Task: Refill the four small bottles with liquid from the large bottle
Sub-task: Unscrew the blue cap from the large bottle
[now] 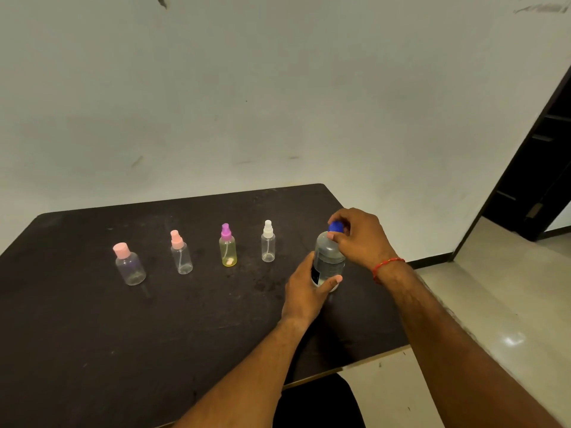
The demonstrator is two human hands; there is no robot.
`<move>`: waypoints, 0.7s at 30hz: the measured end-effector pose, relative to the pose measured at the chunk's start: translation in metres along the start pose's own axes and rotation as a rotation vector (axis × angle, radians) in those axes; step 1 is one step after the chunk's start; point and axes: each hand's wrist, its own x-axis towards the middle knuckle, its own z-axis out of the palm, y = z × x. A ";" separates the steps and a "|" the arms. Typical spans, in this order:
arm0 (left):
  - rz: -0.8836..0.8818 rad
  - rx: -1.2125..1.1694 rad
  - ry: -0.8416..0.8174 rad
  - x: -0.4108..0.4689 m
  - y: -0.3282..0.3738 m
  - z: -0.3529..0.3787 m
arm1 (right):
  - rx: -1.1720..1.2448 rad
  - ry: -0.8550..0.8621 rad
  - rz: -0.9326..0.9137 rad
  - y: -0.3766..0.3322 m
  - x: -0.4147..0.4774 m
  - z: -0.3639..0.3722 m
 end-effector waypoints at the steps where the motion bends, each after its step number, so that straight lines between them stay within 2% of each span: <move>1: 0.000 -0.001 0.000 0.000 0.000 0.000 | 0.015 -0.022 -0.017 0.000 0.000 -0.001; 6: 0.001 -0.012 -0.003 0.000 -0.001 0.000 | 0.094 -0.039 -0.029 -0.002 -0.003 -0.003; 11: 0.015 -0.015 0.003 -0.001 -0.001 0.000 | 0.015 0.032 0.008 -0.002 -0.004 0.001; 17: 0.020 -0.032 0.010 0.001 -0.003 0.001 | 0.081 -0.086 -0.056 -0.002 -0.006 -0.003; 21: 0.017 -0.036 -0.001 0.002 -0.005 0.001 | 0.053 -0.044 -0.033 -0.004 -0.004 -0.001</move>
